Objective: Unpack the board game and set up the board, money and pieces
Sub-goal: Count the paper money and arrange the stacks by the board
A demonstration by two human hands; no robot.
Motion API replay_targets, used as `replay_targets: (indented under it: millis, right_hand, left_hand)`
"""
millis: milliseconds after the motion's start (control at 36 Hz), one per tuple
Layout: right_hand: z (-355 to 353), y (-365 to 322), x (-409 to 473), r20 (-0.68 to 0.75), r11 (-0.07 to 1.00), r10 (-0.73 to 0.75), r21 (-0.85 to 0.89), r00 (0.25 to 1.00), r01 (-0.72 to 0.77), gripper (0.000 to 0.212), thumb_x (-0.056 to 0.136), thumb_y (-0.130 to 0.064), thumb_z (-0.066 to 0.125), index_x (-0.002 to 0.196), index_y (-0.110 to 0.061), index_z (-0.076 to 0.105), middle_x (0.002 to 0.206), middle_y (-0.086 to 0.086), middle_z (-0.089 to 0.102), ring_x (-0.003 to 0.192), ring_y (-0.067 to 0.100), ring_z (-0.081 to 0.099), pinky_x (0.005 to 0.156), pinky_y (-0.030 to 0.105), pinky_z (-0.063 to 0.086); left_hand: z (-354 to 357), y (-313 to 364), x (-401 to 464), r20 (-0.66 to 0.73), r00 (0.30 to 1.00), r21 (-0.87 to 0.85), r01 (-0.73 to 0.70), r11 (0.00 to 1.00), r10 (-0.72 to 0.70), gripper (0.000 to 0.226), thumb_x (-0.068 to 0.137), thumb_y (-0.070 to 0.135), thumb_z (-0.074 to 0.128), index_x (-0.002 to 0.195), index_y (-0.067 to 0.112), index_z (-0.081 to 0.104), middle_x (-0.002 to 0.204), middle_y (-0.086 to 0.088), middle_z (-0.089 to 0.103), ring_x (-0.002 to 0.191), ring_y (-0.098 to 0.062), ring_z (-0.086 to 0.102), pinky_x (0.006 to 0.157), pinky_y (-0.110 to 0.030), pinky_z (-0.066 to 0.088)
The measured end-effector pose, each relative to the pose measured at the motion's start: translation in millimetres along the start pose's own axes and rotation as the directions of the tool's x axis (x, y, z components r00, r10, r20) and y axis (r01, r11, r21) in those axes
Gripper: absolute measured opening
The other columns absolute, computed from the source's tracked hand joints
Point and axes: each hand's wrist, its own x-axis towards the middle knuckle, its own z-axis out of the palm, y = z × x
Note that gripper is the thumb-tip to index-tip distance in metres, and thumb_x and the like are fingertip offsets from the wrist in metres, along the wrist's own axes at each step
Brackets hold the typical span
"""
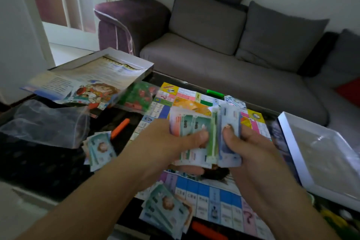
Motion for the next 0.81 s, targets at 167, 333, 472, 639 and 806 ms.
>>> replay_targets:
  millis: [167,333,472,639,806]
  right_hand:
    - [-34,13,-13,-0.109,0.992,-0.026,-0.127,0.994,0.012,0.022,0.100,-0.025,0.064,0.117,-0.029,0.078,0.114,-0.001,0.079,0.103,0.026,0.077,0.089,0.049,0.062]
    - [-53,25,-13,-0.126,0.952,-0.020,-0.305,0.992,-0.019,0.016,0.103,-0.036,0.063,0.102,-0.042,0.078,0.105,-0.009,0.078,0.099,0.020,0.075,0.092,0.048,0.059]
    - [-67,21,-11,-0.128,0.972,0.008,-0.233,0.992,-0.038,0.018,0.103,-0.034,0.064,0.100,-0.044,0.080,0.105,-0.008,0.079,0.100,0.022,0.076,0.092,0.048,0.059]
    - [-71,21,-14,-0.099,0.975,0.041,-0.213,0.994,-0.062,0.015,0.101,-0.034,0.066,0.110,-0.033,0.078,0.106,-0.010,0.080,0.097,0.015,0.077,0.092,0.045,0.060]
    - [-73,18,-18,-0.127,0.959,0.008,-0.281,0.992,-0.044,0.015,0.104,-0.032,0.063,0.108,-0.032,0.078,0.097,-0.008,0.080,0.088,0.012,0.078,0.081,0.039,0.064]
  left_hand:
    - [38,-21,7,0.074,0.996,-0.031,0.059,0.998,-0.057,0.026,0.094,0.024,0.070,0.118,0.016,0.076,0.110,-0.008,0.080,0.099,-0.029,0.078,0.080,-0.045,0.066]
    - [51,-27,13,0.178,0.970,-0.104,0.184,0.977,-0.164,0.031,0.100,0.015,0.063,0.129,0.009,0.068,0.121,-0.014,0.076,0.111,-0.035,0.074,0.091,-0.052,0.062]
    - [59,-27,19,0.194,0.967,-0.136,0.193,0.972,-0.165,0.032,0.099,0.003,0.056,0.128,0.005,0.067,0.121,-0.018,0.075,0.109,-0.042,0.073,0.089,-0.056,0.061]
    - [70,-34,22,0.095,0.992,-0.016,0.083,0.996,-0.082,0.026,0.095,-0.001,0.062,0.117,0.009,0.074,0.111,-0.014,0.079,0.099,-0.038,0.077,0.077,-0.054,0.064]
    - [73,-39,20,-0.034,0.999,0.045,0.040,0.998,-0.038,0.019,0.087,0.003,0.073,0.105,0.006,0.078,0.099,-0.016,0.080,0.087,-0.037,0.078,0.069,-0.054,0.065]
